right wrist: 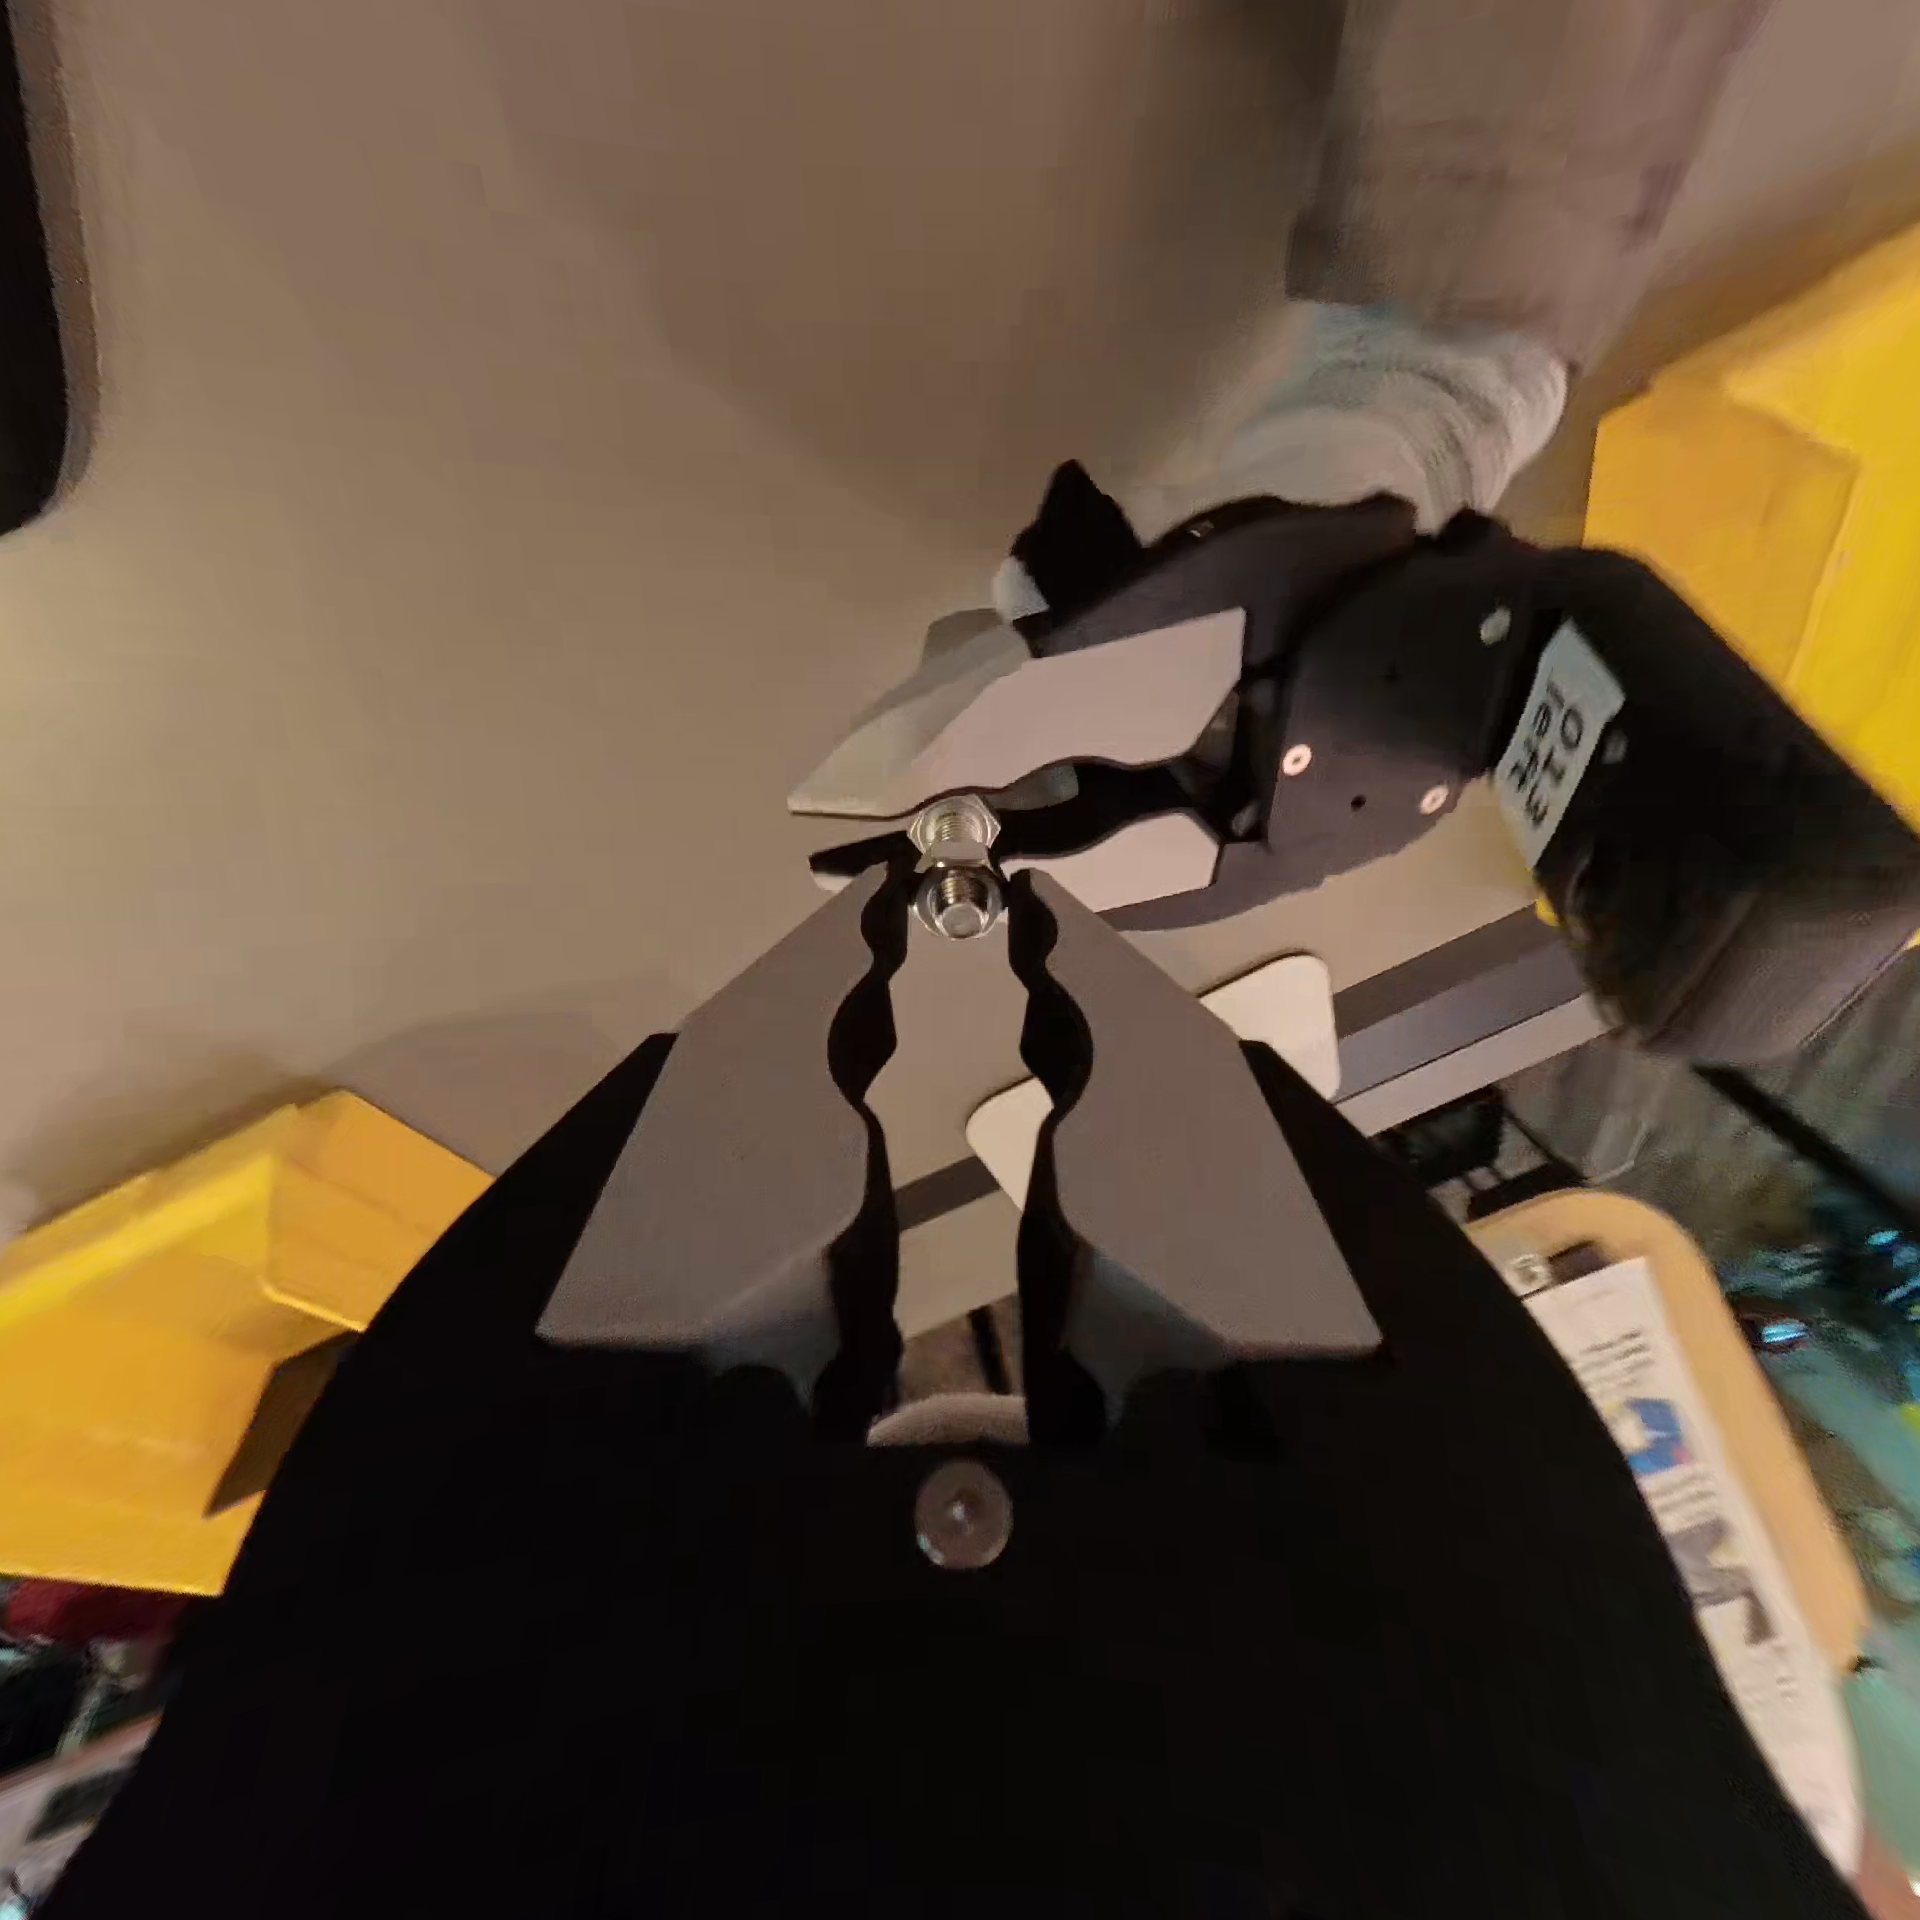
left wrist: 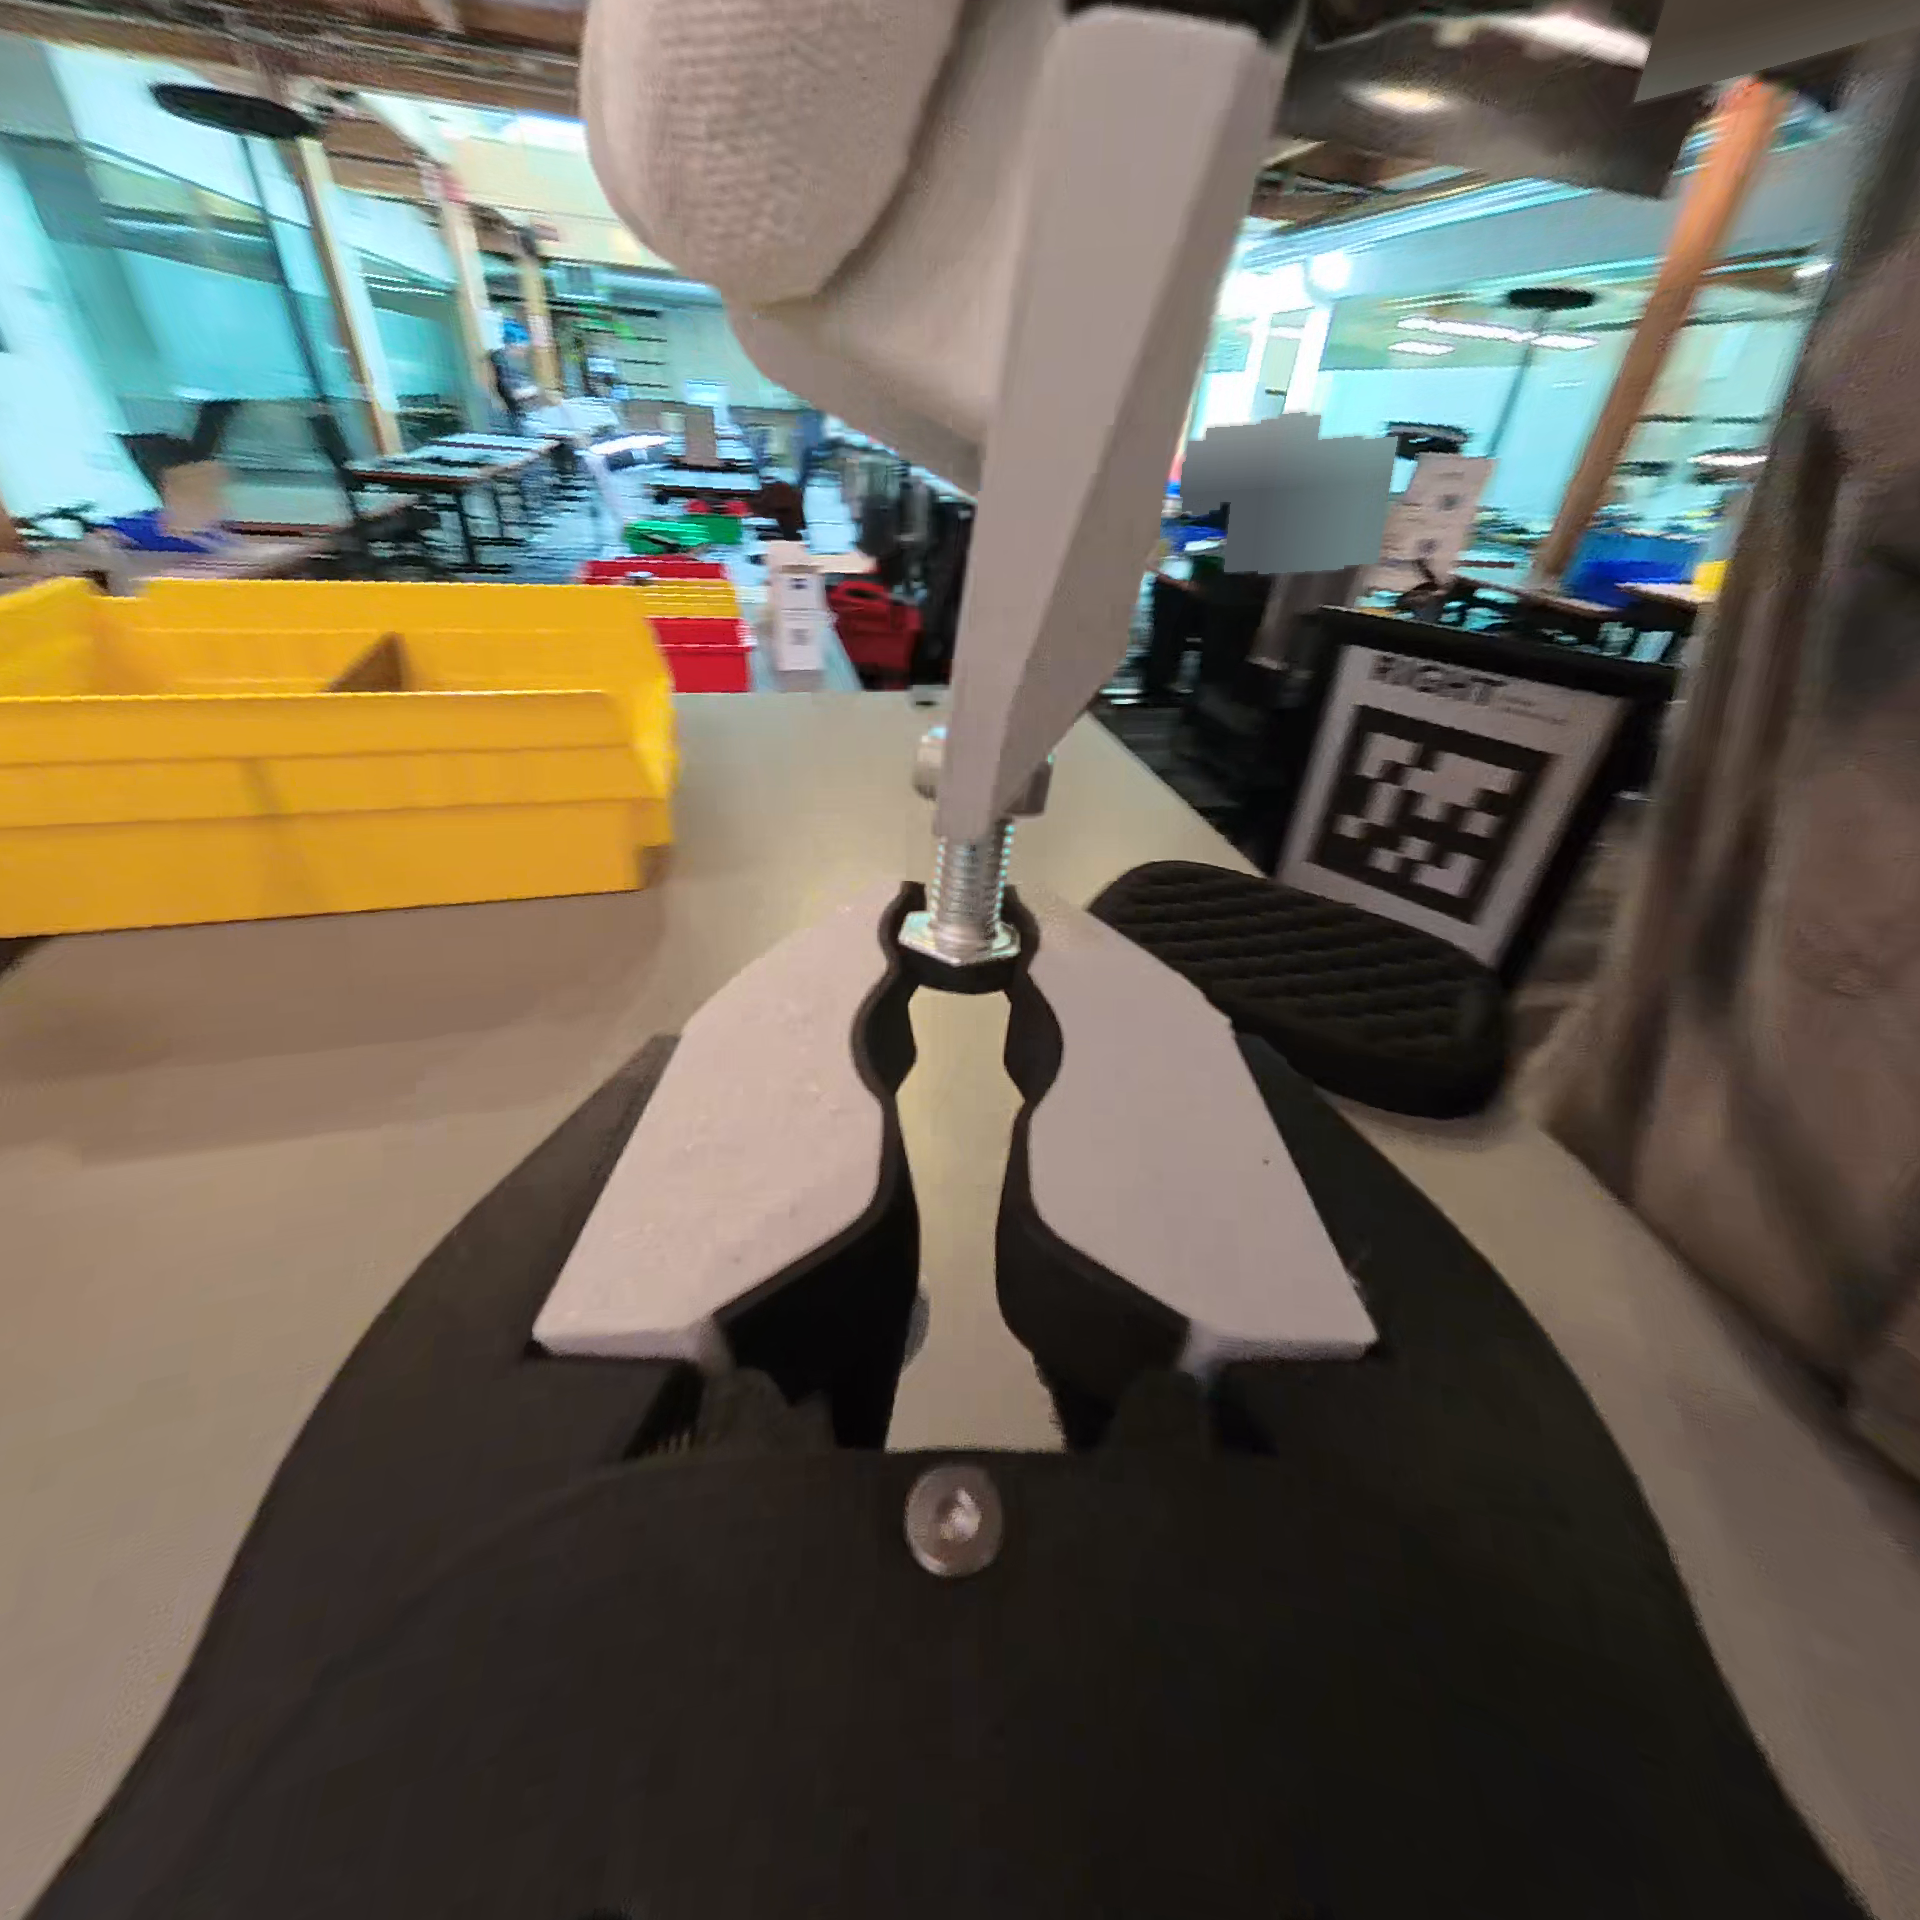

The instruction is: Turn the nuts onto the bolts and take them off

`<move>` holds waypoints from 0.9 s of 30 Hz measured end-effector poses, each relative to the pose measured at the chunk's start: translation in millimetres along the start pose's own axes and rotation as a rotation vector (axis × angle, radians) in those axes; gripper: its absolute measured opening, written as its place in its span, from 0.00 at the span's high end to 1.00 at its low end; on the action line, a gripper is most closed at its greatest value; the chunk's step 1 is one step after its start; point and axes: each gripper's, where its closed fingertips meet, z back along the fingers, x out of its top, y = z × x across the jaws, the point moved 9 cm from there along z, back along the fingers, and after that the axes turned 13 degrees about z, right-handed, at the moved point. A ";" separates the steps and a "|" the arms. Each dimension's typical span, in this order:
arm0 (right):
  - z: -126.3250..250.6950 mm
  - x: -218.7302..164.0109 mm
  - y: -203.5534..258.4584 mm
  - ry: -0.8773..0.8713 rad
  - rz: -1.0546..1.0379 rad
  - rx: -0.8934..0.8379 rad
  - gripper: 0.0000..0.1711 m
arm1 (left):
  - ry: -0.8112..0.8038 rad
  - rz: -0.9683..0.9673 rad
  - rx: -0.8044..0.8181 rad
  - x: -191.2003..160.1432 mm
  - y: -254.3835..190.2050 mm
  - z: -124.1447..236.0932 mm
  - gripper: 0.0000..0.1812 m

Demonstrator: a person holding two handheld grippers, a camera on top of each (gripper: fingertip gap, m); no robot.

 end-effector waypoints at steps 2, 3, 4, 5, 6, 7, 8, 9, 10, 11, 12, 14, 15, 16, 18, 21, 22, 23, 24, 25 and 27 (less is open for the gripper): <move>0.3 5.3 0.2 0.015 0.032 0.010 0.90 | 0.004 0.001 -0.017 -1.5 -1.5 -2.1 0.93; -0.8 4.4 0.4 0.023 0.012 0.011 0.90 | 0.001 -0.006 0.002 -1.8 -0.2 -2.1 0.93; -2.0 1.8 0.3 0.023 -0.033 0.000 0.89 | -0.009 -0.013 0.026 -1.2 1.5 -1.3 0.93; -2.6 -2.2 0.4 0.013 -0.095 -0.017 0.89 | -0.025 -0.021 0.051 0.2 2.8 -0.1 0.93; -3.3 -8.0 1.0 0.004 -0.175 -0.022 0.85 | -0.050 -0.027 0.078 2.7 4.0 1.0 0.92; -4.2 -15.6 1.1 0.008 -0.281 -0.032 0.80 | -0.079 -0.033 0.115 5.2 5.9 2.3 0.92; -4.0 -23.5 0.5 0.001 -0.405 -0.052 0.79 | -0.098 -0.036 0.155 6.8 8.2 3.6 0.92; -2.7 -30.5 0.3 -0.041 -0.539 -0.072 0.79 | -0.109 -0.051 0.205 7.3 10.9 4.3 0.93; -1.6 -37.1 1.3 -0.089 -0.686 -0.075 0.79 | -0.120 -0.064 0.248 7.4 13.3 4.7 0.93; -1.7 -44.5 2.7 -0.114 -0.834 -0.083 0.78 | -0.138 -0.062 0.287 7.9 15.6 4.8 0.93; -2.1 -52.1 4.4 -0.130 -0.973 -0.109 0.77 | -0.161 -0.061 0.341 8.9 18.4 4.5 0.93; -5.9 -62.3 11.7 -0.188 -1.236 -0.119 0.78 | -0.201 -0.054 0.433 10.2 22.3 3.1 0.93; -9.5 -65.1 16.0 -0.219 -1.347 -0.113 0.77 | -0.212 -0.064 0.494 10.4 24.0 2.3 0.93; -13.1 -65.8 19.5 -0.268 -1.438 -0.112 0.77 | -0.204 -0.079 0.576 9.8 26.7 1.4 0.93; -21.2 -64.8 25.8 -0.335 -1.576 -0.094 0.76 | -0.176 -0.099 0.679 6.7 30.2 -1.3 0.92; -30.1 -65.0 31.1 -0.350 -1.687 -0.131 0.77 | -0.165 -0.106 0.804 4.8 33.5 -2.3 0.92; -31.5 -65.8 31.8 -0.356 -1.716 -0.161 0.78 | -0.169 -0.113 0.849 5.1 34.0 -1.3 0.92; -31.9 -66.5 31.9 -0.374 -1.739 -0.190 0.80 | -0.154 -0.131 0.868 4.8 33.9 -1.6 0.92; -32.4 -67.9 32.5 -0.373 -1.758 -0.206 0.80 | -0.132 -0.152 0.890 4.1 34.2 -2.3 0.92; -32.6 -69.9 33.0 -0.360 -1.767 -0.228 0.80 | -0.126 -0.172 0.927 3.5 34.4 -2.1 0.92; -31.8 -73.2 33.0 -0.357 -1.782 -0.262 0.81 | -0.103 -0.194 0.953 2.7 34.2 -3.9 0.92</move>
